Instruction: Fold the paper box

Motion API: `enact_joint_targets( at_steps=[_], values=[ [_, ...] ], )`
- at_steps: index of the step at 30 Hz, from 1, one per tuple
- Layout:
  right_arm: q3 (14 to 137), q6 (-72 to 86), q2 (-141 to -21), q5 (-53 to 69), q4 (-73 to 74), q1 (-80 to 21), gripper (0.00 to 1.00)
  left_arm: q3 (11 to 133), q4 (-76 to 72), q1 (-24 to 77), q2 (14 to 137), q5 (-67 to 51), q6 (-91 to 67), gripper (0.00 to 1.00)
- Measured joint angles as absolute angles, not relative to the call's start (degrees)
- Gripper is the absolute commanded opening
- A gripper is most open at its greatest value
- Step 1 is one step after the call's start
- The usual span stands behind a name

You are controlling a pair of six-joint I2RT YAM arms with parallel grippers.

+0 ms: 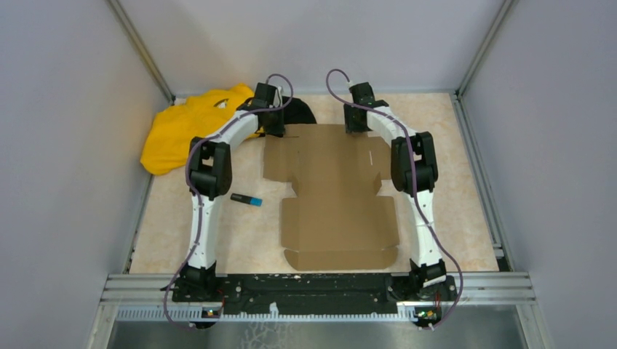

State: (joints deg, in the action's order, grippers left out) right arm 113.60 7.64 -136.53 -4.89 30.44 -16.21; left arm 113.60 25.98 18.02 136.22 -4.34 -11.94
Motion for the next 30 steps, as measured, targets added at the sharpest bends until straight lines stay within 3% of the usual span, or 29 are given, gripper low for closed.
enact_joint_targets(
  at_steps=[18, 30],
  values=[
    [113.6, 7.62, -136.53, -4.62, 30.46, -16.14, 0.5, 113.6, 25.91, 16.23, 136.33, -3.07, -11.9, 0.16],
    [113.6, 7.64, -136.53, -4.27, 30.48, -15.99, 0.5, 113.4, 23.24, 15.92, 136.77, -9.28, -13.67, 0.19]
  ],
)
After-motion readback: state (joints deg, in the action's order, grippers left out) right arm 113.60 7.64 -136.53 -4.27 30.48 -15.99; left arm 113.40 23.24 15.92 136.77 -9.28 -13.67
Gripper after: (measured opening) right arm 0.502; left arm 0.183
